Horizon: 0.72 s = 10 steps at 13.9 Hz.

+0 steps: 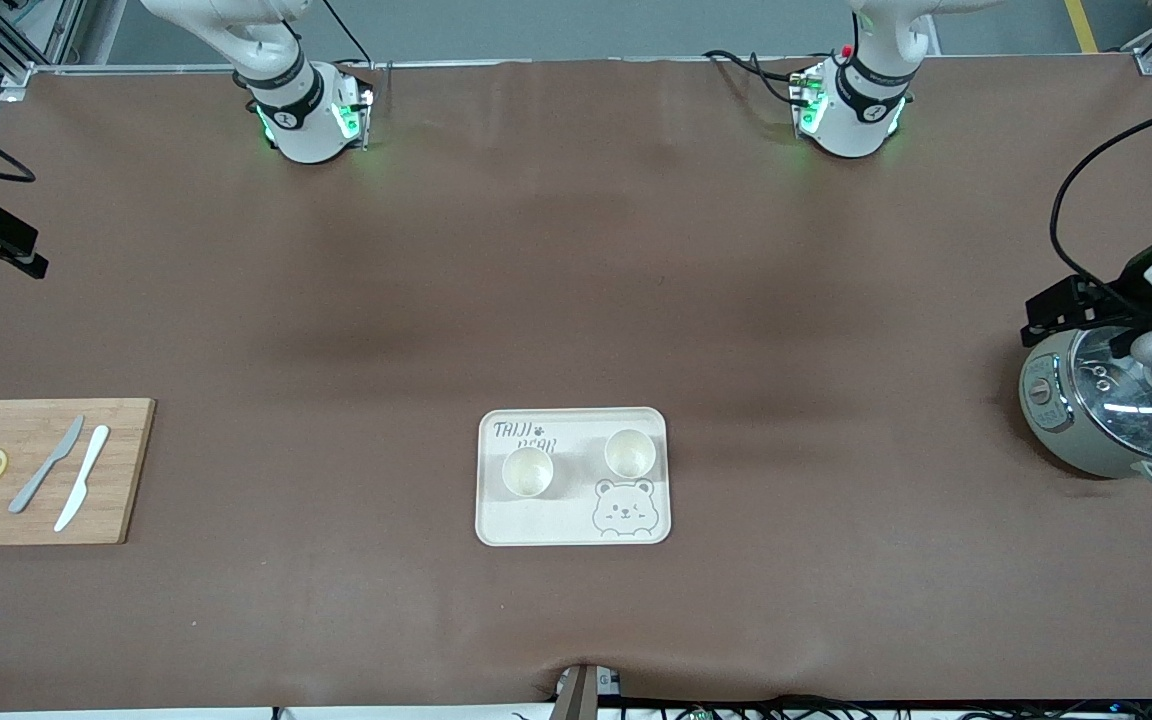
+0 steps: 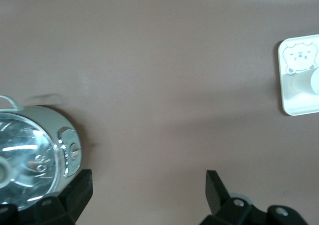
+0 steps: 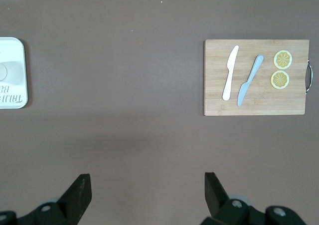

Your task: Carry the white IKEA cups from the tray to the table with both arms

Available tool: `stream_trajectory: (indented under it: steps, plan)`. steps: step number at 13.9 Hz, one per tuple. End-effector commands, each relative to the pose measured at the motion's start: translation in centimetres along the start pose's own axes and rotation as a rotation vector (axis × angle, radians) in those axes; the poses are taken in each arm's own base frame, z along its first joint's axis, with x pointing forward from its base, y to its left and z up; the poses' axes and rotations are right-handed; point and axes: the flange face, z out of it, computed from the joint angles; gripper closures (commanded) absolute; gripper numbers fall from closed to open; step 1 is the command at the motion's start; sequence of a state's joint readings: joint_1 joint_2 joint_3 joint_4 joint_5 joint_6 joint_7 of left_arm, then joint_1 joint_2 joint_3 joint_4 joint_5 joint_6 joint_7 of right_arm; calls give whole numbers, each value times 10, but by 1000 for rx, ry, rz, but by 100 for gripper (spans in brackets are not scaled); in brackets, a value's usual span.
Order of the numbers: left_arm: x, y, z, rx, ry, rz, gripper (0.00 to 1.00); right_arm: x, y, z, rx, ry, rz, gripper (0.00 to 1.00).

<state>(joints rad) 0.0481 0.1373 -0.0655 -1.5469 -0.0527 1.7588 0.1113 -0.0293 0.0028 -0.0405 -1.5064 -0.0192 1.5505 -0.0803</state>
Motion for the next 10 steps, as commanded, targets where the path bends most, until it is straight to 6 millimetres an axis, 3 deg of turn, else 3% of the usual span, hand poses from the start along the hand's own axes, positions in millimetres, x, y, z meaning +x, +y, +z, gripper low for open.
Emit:
stream_trajectory:
  steps: [1,5,7,10]
  plan:
    - [25,15,19,-20,2,-49,0,2,-6,-1,9,1,-16,0]
    - [58,92,79,-26,-61,-46,0,2,-7,-1,8,3,-17,0]
    - [76,141,120,-17,-92,-65,0,2,-7,-1,8,3,-17,0]
    - [84,200,182,4,-115,-116,0,2,-7,-1,9,-2,-17,0]
